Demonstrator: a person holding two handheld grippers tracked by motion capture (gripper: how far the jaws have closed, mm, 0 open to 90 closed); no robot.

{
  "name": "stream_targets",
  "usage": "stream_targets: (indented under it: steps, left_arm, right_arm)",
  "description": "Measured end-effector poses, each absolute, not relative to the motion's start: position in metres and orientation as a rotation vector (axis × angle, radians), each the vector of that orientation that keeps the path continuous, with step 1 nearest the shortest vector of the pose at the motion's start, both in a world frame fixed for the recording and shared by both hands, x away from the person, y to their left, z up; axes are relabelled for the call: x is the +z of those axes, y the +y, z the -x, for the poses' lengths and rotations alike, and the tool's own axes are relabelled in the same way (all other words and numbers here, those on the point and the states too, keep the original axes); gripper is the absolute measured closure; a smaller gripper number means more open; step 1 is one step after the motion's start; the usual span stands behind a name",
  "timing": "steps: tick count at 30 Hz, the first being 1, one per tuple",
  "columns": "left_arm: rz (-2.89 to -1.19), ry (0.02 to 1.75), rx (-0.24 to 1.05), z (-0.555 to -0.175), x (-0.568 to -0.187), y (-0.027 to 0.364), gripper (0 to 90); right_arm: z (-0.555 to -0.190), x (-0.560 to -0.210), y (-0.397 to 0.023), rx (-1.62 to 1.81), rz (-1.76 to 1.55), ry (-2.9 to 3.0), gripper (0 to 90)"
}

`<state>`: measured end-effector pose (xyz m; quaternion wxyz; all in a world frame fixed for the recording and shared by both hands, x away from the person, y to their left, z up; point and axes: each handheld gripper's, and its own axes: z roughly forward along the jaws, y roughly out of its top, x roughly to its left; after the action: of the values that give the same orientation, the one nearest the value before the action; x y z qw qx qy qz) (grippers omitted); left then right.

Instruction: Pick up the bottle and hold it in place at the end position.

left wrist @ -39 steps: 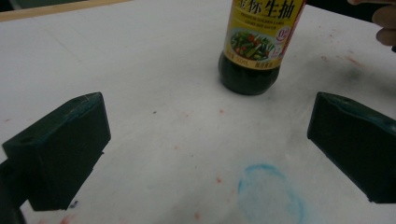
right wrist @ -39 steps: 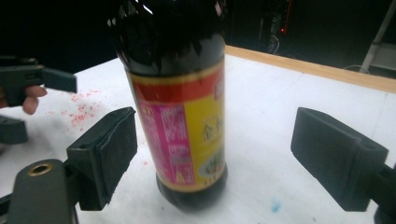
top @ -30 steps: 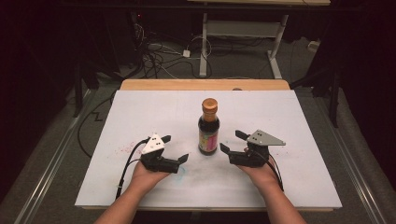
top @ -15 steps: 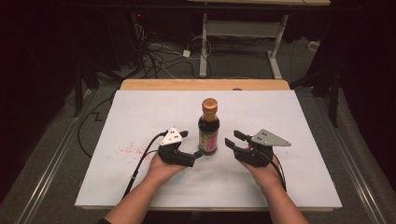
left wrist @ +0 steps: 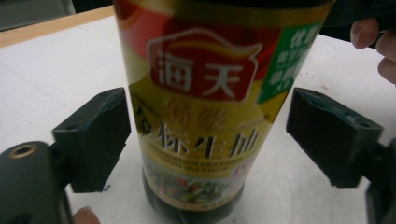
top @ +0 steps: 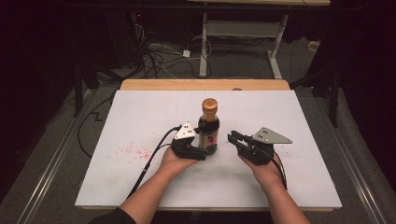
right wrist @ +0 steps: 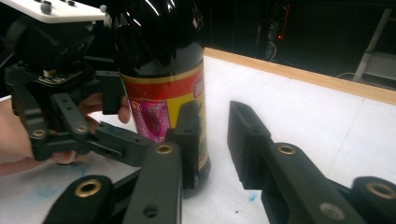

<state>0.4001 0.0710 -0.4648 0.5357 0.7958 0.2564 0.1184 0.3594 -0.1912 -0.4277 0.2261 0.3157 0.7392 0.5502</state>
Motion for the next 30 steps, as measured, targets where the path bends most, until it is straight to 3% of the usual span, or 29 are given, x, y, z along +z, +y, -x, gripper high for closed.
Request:
stream_targets:
  steps: [17, 30]
  left_arm:
    - [-1.879, 0.601, 0.298, -0.403, -0.466, 0.071, 26.0]
    - [-1.875, 0.592, 0.331, -0.401, -0.468, 0.07, 27.9]
  right_arm:
    - [-0.364, -0.417, -0.184, 1.529, -0.844, 2.026, 84.4]
    - [-0.365, -0.401, -0.176, 1.545, -0.789, 2.01, 90.0]
